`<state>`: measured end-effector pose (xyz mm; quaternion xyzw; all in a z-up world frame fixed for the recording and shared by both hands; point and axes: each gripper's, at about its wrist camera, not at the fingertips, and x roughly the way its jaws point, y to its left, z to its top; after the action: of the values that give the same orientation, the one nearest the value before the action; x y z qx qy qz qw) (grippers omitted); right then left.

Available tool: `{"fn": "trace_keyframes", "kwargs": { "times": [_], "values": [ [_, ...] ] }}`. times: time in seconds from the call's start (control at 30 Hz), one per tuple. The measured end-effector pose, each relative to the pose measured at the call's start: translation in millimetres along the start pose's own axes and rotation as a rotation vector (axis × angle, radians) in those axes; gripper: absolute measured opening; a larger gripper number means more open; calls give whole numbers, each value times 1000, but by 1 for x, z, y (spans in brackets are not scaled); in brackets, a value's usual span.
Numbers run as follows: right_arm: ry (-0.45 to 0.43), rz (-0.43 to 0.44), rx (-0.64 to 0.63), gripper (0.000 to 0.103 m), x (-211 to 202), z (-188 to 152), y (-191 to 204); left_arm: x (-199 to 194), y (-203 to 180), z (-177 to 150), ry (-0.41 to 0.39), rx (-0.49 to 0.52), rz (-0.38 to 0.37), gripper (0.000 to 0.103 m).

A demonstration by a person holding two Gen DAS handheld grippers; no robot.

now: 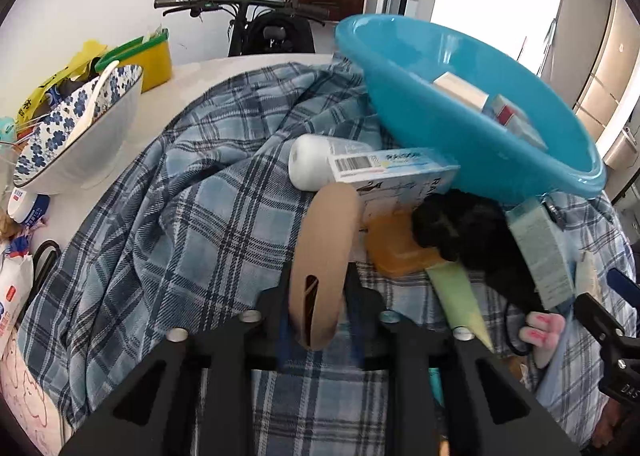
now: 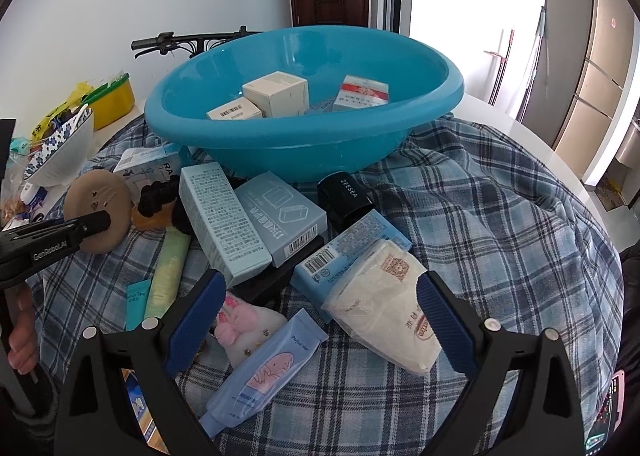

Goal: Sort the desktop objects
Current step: 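Lift the tan disc with the left gripper while the right gripper approaches the pale green box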

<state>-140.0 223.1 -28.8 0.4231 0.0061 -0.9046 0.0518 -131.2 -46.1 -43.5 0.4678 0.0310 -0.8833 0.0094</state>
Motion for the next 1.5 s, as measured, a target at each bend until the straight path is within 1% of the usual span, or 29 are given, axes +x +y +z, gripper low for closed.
{"fn": "trace_keyframes", "kwargs": {
  "times": [0.07,0.17,0.2,0.27,0.3,0.4,0.47,0.6,0.63,0.67,0.73,0.77,0.8,0.87,0.93,1.03,1.07,1.27,1.33,1.37,1.5],
  "values": [
    [5,1,-4,96,2,0,2,5,2,-1,7,-4,7,37],
    [4,7,-11,96,2,0,5,8,0,-3,4,9,1,36],
    [3,11,-13,96,3,0,6,8,-2,-3,-4,17,2,25],
    [6,27,-13,96,3,1,7,5,-6,-3,-14,29,-31,14],
    [9,41,-13,96,4,2,8,3,-7,-3,-22,22,-38,14],
    [17,77,-8,96,7,4,10,-5,-8,-2,-55,5,-21,14],
    [24,97,2,96,11,6,10,-11,-4,-1,-66,-17,-31,14],
    [-8,121,-29,96,8,10,17,-23,2,-1,-77,-40,-44,14],
    [-20,128,-44,94,7,12,20,-24,3,-1,-72,-48,-44,14],
    [-25,135,-49,88,8,13,22,-25,6,-1,-63,-65,-51,14],
    [-7,156,-40,81,13,16,25,-25,9,-1,-52,-82,-72,14],
    [3,166,-32,77,16,16,25,-26,9,-2,-51,-81,-73,14],
    [10,174,-26,74,19,16,25,-27,8,-3,-54,-78,-71,14],
    [22,172,-30,66,24,16,27,-29,6,-5,-64,-61,-60,14],
    [33,155,-46,63,30,15,30,-30,2,-7,-67,-47,-57,14],
    [36,139,-58,62,33,14,32,-29,-4,-6,-54,-31,-76,14],
    [34,137,-58,61,33,13,32,-29,-6,-6,-51,-24,-77,14],
    [10,188,8,44,23,10,21,-34,-25,-7,-47,21,-80,14],
    [5,197,33,40,19,8,16,-36,-32,-8,-47,31,-81,14],
    [3,201,46,35,17,7,13,-37,-34,-8,-48,34,-82,14],
    [-11,210,86,32,7,4,1,-40,-43,-12,-48,41,-80,14]
  ]
}}
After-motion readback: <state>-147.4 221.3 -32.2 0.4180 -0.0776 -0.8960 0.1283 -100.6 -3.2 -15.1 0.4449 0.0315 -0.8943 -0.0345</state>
